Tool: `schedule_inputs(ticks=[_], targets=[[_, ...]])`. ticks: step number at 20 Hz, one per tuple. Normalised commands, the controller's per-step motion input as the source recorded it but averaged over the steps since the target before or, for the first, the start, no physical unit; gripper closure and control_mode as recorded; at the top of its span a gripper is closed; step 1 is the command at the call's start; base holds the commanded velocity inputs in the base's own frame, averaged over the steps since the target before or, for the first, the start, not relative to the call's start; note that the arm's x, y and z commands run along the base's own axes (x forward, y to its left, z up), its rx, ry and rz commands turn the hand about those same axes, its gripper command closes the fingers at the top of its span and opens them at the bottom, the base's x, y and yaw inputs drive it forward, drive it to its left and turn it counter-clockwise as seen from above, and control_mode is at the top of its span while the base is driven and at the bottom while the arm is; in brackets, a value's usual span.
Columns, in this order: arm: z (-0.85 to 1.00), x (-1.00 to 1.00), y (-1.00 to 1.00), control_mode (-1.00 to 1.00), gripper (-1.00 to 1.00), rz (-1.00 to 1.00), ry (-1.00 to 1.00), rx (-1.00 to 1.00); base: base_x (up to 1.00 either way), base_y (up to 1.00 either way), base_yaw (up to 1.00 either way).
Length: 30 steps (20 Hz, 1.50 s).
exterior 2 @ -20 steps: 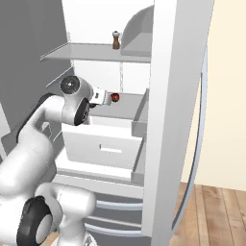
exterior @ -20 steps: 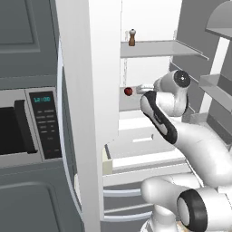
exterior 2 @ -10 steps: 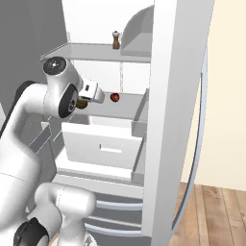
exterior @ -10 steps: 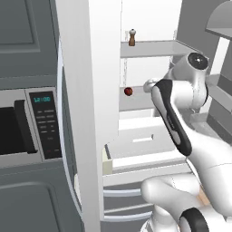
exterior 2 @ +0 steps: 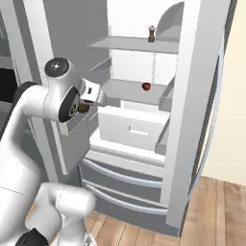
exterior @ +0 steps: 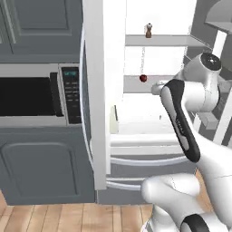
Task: Pick the kiwi and apple from the fridge and place them on the plate next to the blender to make a fruit smoothie.
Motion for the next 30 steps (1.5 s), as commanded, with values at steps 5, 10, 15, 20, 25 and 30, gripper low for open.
schedule_inputs(ticks=[5,10,15,20,25,30], targets=[[0.0,0.0,0.0,1.0,1.0,0.0,0.0,0.0,-0.73,0.1,0.87],[0.0,0.0,0.0,1.0,1.0,0.0,0.0,0.0,-0.33,0.12,1.0],[0.0,0.0,0.0,1.0,1.0,0.0,0.0,0.0,-0.22,0.16,1.0],[0.0,0.0,0.0,1.0,1.0,0.0,0.0,0.0,-0.17,0.19,1.0],[0.0,0.0,0.0,1.0,1.0,0.0,0.0,0.0,-0.11,0.16,1.0],[0.0,0.0,0.0,1.0,1.0,0.0,0.0,0.0,-0.03,0.13,1.0]])
